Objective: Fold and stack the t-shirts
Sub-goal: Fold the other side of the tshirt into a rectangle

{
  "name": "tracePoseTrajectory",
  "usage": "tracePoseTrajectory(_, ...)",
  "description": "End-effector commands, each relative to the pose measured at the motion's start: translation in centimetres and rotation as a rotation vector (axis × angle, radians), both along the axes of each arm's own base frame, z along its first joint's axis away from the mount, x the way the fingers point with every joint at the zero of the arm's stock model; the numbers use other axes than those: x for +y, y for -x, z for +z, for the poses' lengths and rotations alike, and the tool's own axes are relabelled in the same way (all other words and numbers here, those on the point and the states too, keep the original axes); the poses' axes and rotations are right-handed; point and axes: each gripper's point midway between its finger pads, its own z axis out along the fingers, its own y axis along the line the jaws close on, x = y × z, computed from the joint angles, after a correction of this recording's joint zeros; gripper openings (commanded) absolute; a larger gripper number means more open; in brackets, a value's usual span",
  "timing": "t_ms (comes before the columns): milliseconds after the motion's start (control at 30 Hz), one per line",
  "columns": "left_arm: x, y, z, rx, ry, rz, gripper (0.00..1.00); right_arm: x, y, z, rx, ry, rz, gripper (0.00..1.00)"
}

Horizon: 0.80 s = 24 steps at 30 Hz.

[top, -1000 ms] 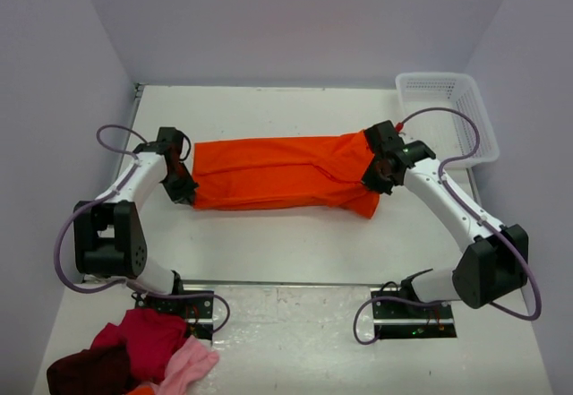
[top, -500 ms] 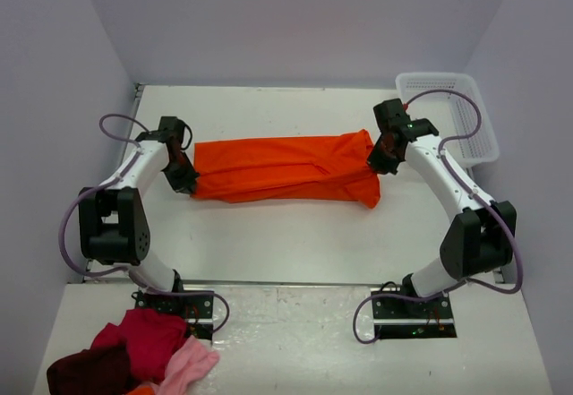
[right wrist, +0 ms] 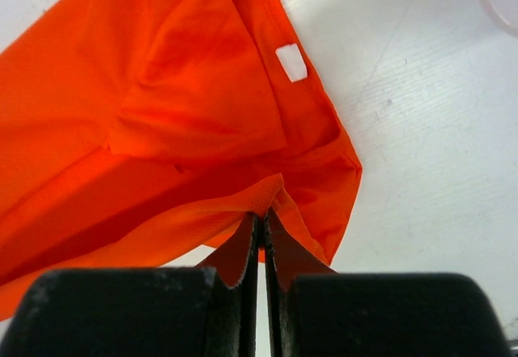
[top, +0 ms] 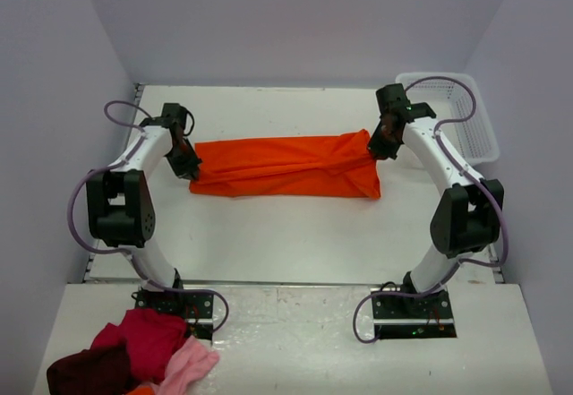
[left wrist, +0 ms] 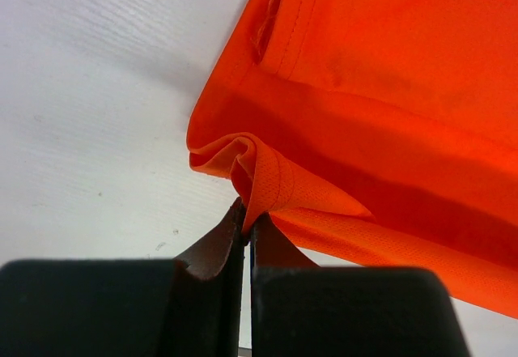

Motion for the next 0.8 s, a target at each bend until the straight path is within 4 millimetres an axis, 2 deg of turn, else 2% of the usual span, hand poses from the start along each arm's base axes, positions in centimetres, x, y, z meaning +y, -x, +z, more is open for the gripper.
tracePoseTrajectory(0, 0.8, -1.3, 0.5, -0.02, -0.023, -0.015, 0.0, -1.2, -2.0, 1.5, -0.047, 0.024, 0.001, 0.0)
tracePoseTrajectory(500, 0.2, -4.4, -1.0, -0.036, 0.013, -0.031, 0.01, -1.2, -4.5, -1.4, 0.026, 0.007, 0.049, 0.0)
tracePoseTrajectory(533, 0.2, -4.5, -0.9, -0.046, 0.012, -0.031, 0.07, -1.1, -4.7, -1.6, 0.028, 0.01, 0.053, 0.0)
tracePoseTrajectory(567, 0.2, -4.8, -0.7, -0.065, 0.013, -0.03, 0.25, -1.1, -4.9, -1.7, 0.028, 0.01, 0.055, 0.0)
tracePoseTrajectory(633, -0.3, -5.5, 0.6, -0.129, 0.039, -0.035, 0.47, -1.2, -5.6, -1.9, 0.027, 0.012, 0.057, 0.0)
tracePoseTrajectory(667, -0.4, -5.7, 1.0, -0.151, 0.043, -0.036, 0.52, -1.3, -5.8, -2.0, 0.026, 0.013, 0.059, 0.0)
tracePoseTrajectory(767, -0.2, -6.6, 3.4, -0.25, 0.029, -0.033, 0.55, -1.0, -6.8, -2.4, 0.027, 0.008, 0.073, 0.0)
